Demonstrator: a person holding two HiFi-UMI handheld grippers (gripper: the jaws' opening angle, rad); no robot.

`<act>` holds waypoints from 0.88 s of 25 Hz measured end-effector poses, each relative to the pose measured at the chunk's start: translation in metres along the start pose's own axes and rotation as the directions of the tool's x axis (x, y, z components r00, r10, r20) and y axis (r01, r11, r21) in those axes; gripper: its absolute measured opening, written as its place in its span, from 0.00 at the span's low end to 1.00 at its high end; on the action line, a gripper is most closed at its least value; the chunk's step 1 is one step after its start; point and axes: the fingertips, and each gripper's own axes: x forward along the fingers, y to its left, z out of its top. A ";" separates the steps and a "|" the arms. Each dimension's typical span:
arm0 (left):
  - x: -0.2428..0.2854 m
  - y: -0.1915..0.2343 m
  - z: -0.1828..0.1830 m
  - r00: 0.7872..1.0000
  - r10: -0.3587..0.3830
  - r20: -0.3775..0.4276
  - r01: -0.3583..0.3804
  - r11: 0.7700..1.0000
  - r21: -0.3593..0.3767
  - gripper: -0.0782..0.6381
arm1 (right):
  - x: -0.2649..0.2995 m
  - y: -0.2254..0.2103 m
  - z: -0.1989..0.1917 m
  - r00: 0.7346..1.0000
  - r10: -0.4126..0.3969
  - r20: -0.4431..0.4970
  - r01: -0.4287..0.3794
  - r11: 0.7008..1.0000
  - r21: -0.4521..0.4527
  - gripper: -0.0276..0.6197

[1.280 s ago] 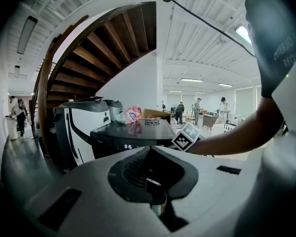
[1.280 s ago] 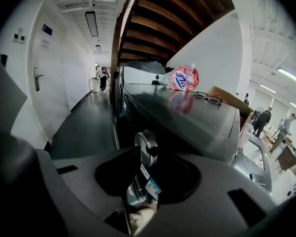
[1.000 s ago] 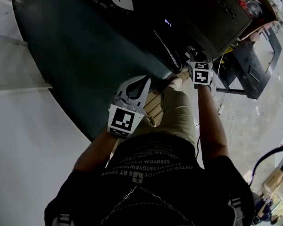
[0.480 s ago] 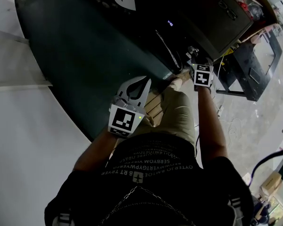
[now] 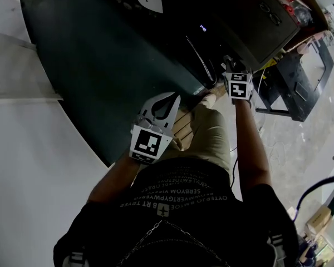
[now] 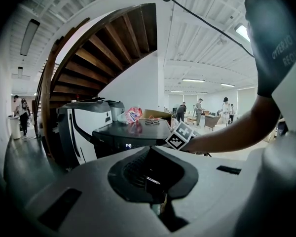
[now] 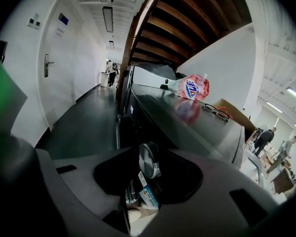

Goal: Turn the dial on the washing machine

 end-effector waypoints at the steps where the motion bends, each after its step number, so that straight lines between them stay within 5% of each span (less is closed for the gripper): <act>1: -0.001 0.001 0.000 1.000 0.002 -0.002 -0.002 1.000 0.005 0.12 | 0.000 0.000 -0.001 1.000 -0.005 -0.001 0.005 1.000 -0.006 0.23; 12: -0.013 0.010 -0.005 0.999 0.033 -0.003 -0.033 0.999 0.001 0.12 | -0.001 -0.001 -0.025 0.999 -0.027 -0.041 0.030 0.997 0.065 0.25; 22: -0.017 0.004 -0.001 0.999 0.033 0.008 -0.033 0.999 -0.009 0.12 | -0.001 0.002 -0.003 1.000 -0.013 0.001 0.013 1.000 -0.003 0.24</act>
